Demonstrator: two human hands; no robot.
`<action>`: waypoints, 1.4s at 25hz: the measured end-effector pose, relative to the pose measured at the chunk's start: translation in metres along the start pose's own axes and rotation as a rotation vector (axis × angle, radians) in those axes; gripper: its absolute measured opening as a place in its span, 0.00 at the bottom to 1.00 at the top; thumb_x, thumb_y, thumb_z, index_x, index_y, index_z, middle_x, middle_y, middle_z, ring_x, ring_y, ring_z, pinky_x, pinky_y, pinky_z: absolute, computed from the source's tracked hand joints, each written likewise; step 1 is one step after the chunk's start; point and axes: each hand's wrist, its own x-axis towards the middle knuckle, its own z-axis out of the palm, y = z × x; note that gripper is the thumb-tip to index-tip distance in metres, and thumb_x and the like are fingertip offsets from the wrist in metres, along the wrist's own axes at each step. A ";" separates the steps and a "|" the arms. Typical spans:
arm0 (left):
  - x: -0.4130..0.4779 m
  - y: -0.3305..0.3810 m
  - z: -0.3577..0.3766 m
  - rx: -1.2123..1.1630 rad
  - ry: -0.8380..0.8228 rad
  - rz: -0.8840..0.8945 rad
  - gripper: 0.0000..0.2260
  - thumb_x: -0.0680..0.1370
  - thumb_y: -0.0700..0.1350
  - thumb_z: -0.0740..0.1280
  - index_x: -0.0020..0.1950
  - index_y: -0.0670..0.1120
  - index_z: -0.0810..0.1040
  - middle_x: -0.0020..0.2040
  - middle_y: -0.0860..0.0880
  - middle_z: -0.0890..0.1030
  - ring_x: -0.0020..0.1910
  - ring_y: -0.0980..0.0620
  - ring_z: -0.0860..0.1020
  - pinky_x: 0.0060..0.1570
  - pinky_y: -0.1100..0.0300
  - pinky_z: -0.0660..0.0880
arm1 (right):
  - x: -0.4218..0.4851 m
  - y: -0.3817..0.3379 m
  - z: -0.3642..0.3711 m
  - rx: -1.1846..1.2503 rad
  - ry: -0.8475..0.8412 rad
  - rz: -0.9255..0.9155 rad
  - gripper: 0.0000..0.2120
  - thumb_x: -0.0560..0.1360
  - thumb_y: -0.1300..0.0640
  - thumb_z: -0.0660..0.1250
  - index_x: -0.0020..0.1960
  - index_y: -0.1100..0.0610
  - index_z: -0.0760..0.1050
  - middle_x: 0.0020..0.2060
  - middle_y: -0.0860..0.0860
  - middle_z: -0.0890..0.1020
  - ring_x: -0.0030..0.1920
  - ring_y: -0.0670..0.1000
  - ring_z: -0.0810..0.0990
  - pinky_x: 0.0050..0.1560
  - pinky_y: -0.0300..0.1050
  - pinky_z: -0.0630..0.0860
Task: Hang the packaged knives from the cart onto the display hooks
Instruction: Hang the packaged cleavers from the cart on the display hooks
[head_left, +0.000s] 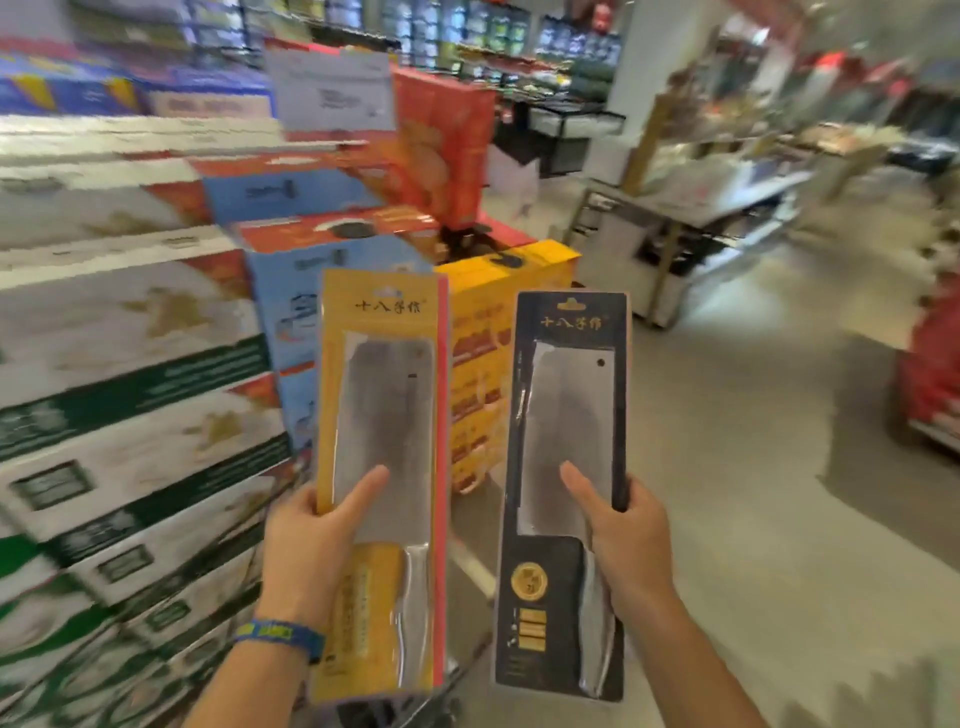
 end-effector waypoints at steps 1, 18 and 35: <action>-0.006 0.007 0.031 0.017 -0.045 0.029 0.28 0.57 0.72 0.75 0.40 0.49 0.83 0.33 0.52 0.84 0.30 0.54 0.83 0.28 0.54 0.79 | 0.008 0.002 -0.031 0.011 0.064 0.000 0.22 0.65 0.34 0.77 0.51 0.47 0.82 0.43 0.37 0.86 0.42 0.39 0.85 0.33 0.31 0.79; -0.227 0.082 0.584 0.145 -0.798 0.222 0.29 0.59 0.72 0.74 0.38 0.47 0.80 0.31 0.55 0.82 0.30 0.55 0.80 0.32 0.56 0.78 | 0.099 0.102 -0.557 0.039 0.851 0.040 0.20 0.65 0.28 0.69 0.44 0.42 0.82 0.37 0.30 0.84 0.40 0.28 0.81 0.36 0.22 0.71; -0.455 0.117 0.966 0.100 -1.933 0.279 0.14 0.65 0.64 0.76 0.37 0.55 0.84 0.35 0.53 0.85 0.34 0.52 0.84 0.33 0.52 0.80 | 0.083 0.105 -0.744 -0.272 1.862 0.112 0.09 0.72 0.41 0.75 0.49 0.41 0.79 0.42 0.40 0.86 0.41 0.40 0.84 0.36 0.33 0.78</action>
